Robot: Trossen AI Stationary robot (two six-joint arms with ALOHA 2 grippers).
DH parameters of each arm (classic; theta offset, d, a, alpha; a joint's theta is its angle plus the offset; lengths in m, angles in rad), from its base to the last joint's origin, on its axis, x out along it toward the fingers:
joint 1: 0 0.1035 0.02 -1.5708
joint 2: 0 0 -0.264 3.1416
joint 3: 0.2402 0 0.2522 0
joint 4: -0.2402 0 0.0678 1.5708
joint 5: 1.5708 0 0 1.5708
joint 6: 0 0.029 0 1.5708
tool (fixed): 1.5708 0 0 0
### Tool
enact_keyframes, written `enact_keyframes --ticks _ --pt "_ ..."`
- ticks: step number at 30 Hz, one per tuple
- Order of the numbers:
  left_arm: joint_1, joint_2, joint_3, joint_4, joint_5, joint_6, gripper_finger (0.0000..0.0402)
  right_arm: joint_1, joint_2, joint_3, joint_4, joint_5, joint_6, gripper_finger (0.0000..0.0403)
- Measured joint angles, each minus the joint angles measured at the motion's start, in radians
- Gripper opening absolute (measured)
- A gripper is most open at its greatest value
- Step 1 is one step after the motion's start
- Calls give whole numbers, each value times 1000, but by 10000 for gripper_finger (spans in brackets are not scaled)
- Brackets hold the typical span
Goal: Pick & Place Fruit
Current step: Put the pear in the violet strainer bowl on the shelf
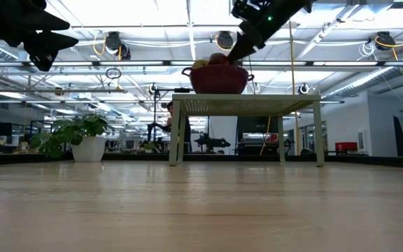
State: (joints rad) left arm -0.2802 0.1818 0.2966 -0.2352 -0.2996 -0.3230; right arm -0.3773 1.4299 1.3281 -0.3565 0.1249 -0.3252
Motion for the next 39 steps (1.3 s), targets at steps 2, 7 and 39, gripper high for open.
enact_keyframes --ticks 2,7,39 --pt "0 0 0 0 0 0 161 11 0 0 -3 0 1 82" --pt "0 0 0 0 0 4 161 21 0 0 -4 0 1 82" --pt "0 0 0 1 0 4 161 23 4 0 60 90 -2 166"
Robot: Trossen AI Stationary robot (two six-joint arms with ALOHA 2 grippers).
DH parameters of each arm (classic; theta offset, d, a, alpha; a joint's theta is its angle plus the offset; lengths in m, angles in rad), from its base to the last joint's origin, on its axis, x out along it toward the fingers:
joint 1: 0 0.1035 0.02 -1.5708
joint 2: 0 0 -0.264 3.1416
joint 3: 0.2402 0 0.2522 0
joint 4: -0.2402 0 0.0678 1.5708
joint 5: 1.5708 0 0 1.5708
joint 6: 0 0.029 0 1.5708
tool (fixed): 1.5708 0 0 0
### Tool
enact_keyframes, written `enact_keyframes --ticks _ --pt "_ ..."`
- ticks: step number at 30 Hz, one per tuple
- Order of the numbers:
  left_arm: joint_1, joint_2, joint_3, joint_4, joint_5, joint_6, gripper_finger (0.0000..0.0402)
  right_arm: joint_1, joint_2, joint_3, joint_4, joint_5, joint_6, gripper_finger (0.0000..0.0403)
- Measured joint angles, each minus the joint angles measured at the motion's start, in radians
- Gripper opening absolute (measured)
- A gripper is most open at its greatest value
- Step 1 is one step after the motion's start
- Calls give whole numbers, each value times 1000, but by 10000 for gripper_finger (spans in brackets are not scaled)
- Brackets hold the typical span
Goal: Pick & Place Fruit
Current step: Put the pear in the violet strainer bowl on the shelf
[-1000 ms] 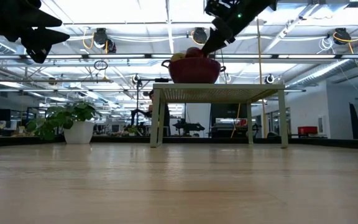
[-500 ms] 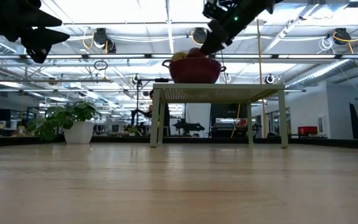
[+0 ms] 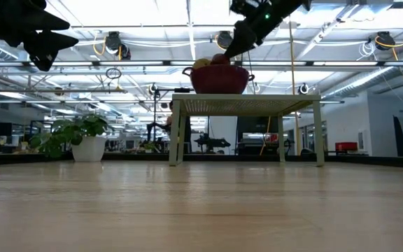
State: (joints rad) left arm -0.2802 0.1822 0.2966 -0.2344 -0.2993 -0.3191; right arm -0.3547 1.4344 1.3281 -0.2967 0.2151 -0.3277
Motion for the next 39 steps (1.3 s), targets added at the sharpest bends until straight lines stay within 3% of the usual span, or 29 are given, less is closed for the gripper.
enact_keyframes --ticks 8,16,22,39 --pt "0 0 0 0 1 17 161 65 -84 0 15 24 39 153" --pt "0 0 0 -1 1 32 161 217 -157 0 -60 27 148 132" --pt "0 0 0 -2 2 36 161 367 -164 0 -137 154 245 106" --pt "0 0 0 -1 126 27 161 749 -110 0 -361 151 745 56"
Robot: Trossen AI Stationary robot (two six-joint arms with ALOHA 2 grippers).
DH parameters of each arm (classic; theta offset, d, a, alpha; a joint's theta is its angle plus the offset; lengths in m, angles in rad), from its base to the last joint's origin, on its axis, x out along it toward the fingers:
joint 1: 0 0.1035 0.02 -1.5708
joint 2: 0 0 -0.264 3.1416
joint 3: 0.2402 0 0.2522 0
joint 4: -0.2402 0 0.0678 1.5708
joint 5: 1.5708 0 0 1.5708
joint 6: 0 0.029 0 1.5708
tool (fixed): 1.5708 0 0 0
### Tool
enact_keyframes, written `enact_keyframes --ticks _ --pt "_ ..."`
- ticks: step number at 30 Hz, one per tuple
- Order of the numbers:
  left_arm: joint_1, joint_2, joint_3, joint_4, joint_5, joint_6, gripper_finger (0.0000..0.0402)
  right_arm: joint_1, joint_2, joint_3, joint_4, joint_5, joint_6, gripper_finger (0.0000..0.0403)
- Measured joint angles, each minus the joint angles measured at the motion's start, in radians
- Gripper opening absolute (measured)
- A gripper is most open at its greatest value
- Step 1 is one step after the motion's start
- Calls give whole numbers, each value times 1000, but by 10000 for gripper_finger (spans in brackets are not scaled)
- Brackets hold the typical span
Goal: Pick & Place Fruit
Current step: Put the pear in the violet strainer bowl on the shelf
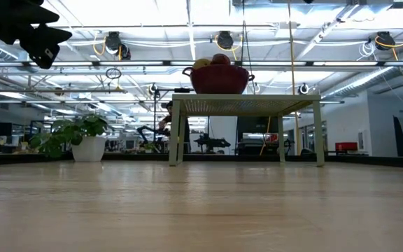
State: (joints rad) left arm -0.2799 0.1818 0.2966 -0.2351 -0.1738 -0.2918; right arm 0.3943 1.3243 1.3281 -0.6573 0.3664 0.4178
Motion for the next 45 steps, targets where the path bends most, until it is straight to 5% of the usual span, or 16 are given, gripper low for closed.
enact_keyframes --ticks 10,24,30,36,45 --pt "0 0 0 0 -10 1 161 121 116 0 -8 -10 133 26" --pt "0 0 0 0 -10 -10 161 228 152 0 -258 -456 186 7" --pt "0 0 0 1 -10 -11 161 316 152 0 -381 -500 293 10" --pt "0 0 0 1 -11 -13 161 377 152 0 -391 -499 351 60" --pt "0 0 0 1 -11 -13 161 426 151 -51 -406 -496 423 190"
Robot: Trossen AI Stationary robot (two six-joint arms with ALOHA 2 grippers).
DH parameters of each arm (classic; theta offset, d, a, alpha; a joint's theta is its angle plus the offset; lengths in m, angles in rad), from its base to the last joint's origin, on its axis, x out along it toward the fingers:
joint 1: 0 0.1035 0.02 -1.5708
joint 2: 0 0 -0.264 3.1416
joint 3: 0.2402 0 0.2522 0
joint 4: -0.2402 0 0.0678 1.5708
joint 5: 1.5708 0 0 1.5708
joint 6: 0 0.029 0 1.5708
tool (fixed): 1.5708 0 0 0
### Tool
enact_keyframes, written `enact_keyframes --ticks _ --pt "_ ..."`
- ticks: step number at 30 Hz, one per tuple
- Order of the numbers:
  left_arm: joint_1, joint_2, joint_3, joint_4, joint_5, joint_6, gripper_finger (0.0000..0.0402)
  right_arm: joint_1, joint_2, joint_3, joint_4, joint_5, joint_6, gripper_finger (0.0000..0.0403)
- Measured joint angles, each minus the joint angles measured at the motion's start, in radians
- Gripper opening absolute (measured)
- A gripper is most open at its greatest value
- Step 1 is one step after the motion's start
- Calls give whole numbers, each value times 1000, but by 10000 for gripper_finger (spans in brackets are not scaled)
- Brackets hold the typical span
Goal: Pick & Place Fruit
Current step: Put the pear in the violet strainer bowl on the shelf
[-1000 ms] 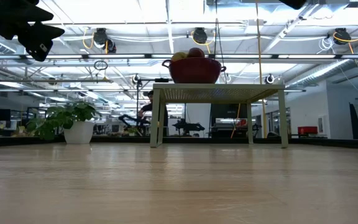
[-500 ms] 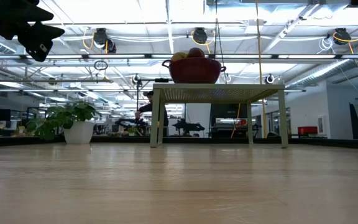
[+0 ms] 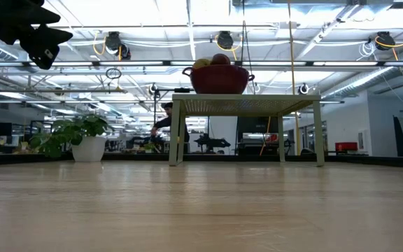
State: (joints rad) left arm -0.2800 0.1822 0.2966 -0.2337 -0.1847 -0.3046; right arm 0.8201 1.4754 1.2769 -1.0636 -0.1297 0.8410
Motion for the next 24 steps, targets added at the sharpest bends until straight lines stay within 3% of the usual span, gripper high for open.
enact_keyframes --ticks 4,8,24 --pt "0 0 0 0 0 0 161 1 0 -90 28 -25 41 237" --pt "0 0 0 0 0 3 161 -8 1 -175 32 -57 75 260" --pt "0 0 0 0 -1 14 161 -34 1 -330 349 -51 148 237"
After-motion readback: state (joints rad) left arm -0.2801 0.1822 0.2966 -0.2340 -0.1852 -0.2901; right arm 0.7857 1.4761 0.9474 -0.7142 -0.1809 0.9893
